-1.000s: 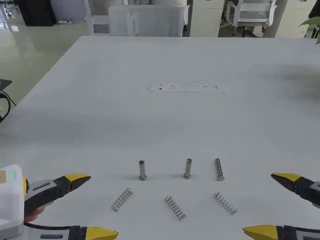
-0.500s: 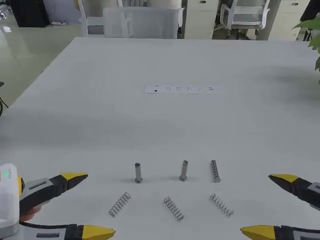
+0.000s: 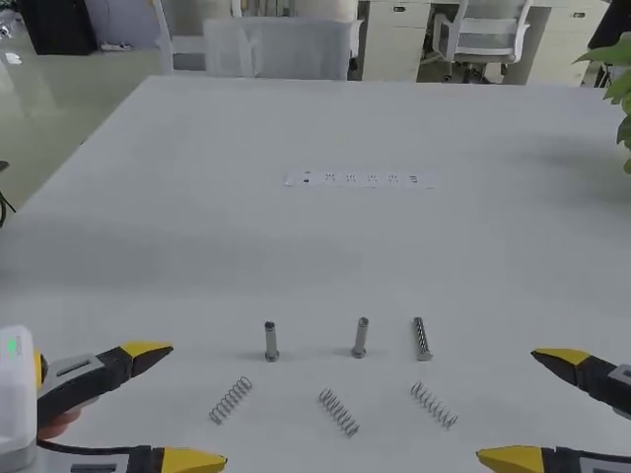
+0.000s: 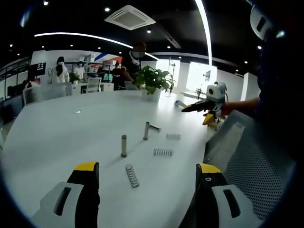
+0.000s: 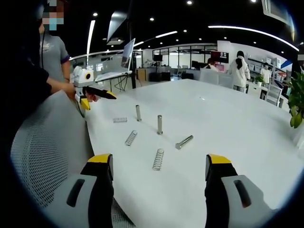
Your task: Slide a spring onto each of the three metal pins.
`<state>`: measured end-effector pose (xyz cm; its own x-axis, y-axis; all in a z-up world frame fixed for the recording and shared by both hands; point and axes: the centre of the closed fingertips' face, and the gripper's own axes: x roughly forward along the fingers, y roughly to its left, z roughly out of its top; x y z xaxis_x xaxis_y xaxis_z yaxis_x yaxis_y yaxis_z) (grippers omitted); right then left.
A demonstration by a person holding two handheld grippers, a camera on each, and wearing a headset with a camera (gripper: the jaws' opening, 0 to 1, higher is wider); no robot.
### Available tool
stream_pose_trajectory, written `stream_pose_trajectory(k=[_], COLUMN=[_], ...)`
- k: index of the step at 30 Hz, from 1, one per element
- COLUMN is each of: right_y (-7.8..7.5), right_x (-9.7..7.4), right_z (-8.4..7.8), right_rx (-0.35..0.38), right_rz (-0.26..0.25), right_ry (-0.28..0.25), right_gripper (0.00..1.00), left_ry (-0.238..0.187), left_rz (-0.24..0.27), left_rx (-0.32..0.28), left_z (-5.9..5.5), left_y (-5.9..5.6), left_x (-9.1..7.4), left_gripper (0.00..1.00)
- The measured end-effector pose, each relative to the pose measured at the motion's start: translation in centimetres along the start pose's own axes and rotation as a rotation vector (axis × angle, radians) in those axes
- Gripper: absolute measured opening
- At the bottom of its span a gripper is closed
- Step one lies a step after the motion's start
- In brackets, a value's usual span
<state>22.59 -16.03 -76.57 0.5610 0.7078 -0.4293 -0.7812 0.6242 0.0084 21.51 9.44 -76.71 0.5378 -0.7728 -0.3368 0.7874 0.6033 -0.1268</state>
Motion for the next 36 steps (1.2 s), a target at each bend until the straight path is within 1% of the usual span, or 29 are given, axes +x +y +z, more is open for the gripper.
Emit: stream_pose_trajectory(k=[6,17,22,29,36], right_y=[-0.1,-0.1,-0.4,-0.7,-1.3], right_x=[0.0,-0.2,-0.3,-0.3,0.3], right_z=[0.4,-0.4,-0.5,-0.4,-0.3], right_rx=[-0.003,0.016,0.019,0.026,0.036], right_rz=[-0.004,-0.017,-0.026,-0.035,-0.036], right_ry=[-0.004,0.016,0.021,0.022,0.043], right_gripper=[0.79,0.78,0.77,0.75,0.73], left_ry=[0.002,0.0,0.0,-0.003,-0.011], left_rz=[0.0,-0.004,-0.01,-0.013,-0.016], left_rx=[-0.001,0.0,-0.005,0.0,0.012], left_z=[-0.2,-0.2,-0.3,-0.1,0.2], left_y=[0.1,0.2,0.1,-0.1,-0.4], left_x=[-0.1,0.2,0.4,0.5,0.4], left_gripper=[0.8,0.8,0.8,0.79,0.79])
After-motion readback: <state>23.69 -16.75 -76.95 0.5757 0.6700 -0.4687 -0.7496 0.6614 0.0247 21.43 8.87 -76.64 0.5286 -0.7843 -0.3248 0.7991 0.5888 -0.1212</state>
